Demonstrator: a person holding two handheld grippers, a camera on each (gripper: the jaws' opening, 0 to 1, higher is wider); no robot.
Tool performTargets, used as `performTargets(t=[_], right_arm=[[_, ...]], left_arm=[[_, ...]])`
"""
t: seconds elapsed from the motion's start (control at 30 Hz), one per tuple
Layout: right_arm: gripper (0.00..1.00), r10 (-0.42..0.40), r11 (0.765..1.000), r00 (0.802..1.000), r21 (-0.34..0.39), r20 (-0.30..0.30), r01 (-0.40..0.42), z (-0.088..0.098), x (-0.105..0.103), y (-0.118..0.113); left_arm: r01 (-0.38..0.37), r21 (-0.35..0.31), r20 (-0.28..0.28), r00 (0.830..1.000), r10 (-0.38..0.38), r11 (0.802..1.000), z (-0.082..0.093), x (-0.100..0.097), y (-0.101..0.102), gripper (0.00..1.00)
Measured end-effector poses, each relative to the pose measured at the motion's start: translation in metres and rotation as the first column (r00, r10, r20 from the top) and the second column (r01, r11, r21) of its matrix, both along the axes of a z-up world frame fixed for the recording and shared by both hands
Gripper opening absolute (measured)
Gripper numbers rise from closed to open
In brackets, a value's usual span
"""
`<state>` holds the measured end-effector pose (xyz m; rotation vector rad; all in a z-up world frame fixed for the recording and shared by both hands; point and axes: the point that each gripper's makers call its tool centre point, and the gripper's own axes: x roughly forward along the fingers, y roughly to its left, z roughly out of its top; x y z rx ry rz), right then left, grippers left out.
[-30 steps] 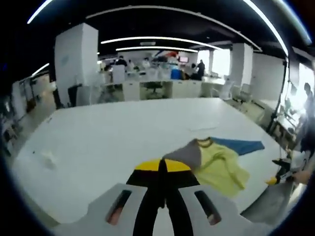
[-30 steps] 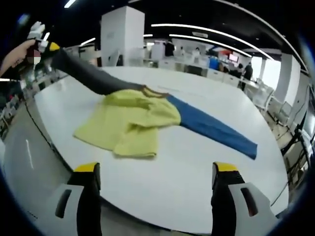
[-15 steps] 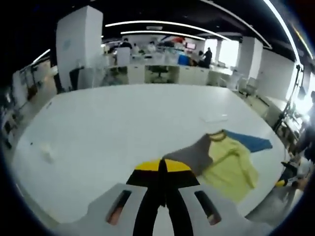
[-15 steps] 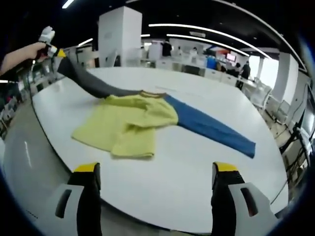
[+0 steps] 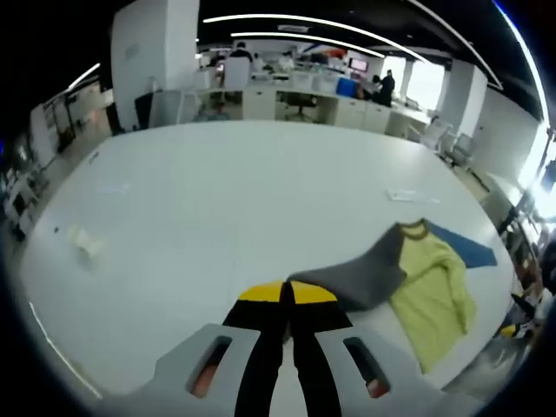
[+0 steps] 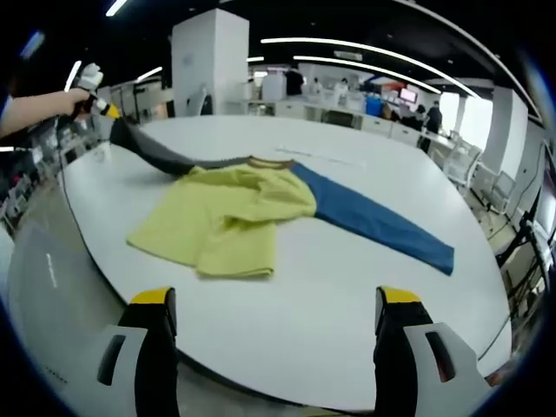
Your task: Fold the garment on the visible template until the final outline fits inside the template.
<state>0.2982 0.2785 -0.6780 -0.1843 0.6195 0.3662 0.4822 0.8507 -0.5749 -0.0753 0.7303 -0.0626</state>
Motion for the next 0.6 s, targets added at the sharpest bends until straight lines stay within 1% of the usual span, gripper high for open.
performTargets(t=[0.07,0.33,0.47,0.6], right_arm=[[0.94,-0.007,1.000,1.000,-0.002,-0.007,0.007,-0.001,0.001,-0.001],[0.93,-0.036,0.999,0.999,-0.006,-0.029,0.036,-0.004,0.004,-0.007],[0.93,-0.058,0.998,0.997,-0.012,-0.048,0.058,-0.008,0.004,-0.011],[0.93,-0.075,0.997,0.995,-0.012,-0.059,0.074,-0.010,0.004,-0.014]], left_arm=[[-0.010,-0.001,-0.023,1.000,0.010,1.000,-0.011,0.004,0.007,0.00],[-0.073,-0.002,-0.090,0.993,0.072,0.997,-0.041,0.012,0.036,0.00],[-0.092,-0.007,-0.111,0.990,0.090,0.996,-0.054,0.018,0.045,0.00],[-0.114,-0.007,-0.146,0.983,0.111,0.993,-0.071,0.022,0.055,0.00]])
